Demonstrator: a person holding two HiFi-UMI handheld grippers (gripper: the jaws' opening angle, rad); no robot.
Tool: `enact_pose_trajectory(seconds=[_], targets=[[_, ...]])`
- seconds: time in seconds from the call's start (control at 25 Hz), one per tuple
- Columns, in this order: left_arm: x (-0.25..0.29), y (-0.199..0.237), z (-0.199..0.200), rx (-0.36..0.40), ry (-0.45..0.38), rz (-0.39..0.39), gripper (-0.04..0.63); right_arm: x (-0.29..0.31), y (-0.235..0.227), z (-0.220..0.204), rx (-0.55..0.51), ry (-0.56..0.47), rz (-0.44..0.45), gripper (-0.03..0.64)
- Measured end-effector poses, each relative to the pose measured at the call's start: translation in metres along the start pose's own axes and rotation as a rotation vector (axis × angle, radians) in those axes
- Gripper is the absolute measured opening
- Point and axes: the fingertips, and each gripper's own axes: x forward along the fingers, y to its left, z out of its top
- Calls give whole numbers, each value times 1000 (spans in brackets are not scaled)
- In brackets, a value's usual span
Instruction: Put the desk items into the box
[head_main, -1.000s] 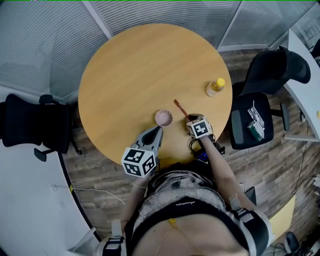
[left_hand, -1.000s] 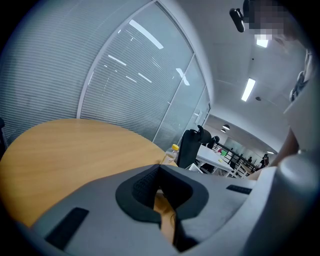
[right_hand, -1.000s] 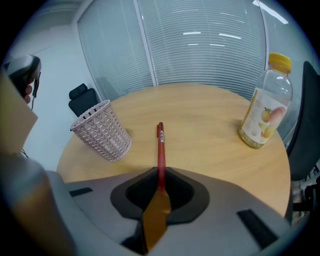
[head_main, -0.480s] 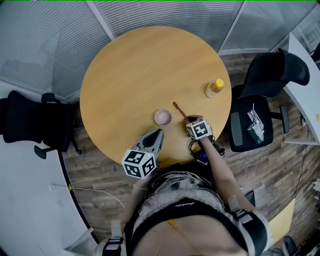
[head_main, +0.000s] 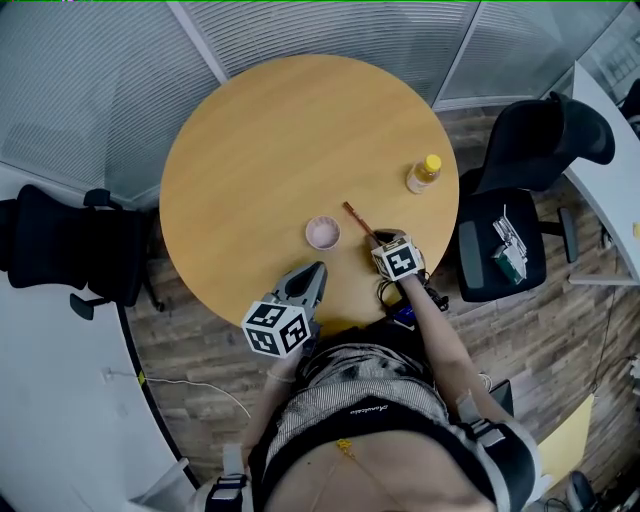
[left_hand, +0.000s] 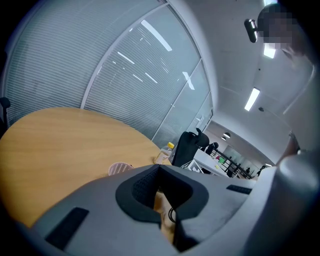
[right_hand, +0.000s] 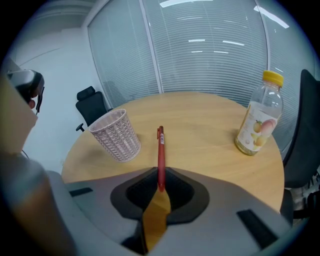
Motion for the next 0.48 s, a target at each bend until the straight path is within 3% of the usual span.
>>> enact_pose_trajectory(seconds=[0.48], targets=[[5, -5, -16, 3, 29, -1, -3, -23, 9, 22, -90, -59, -18, 60]])
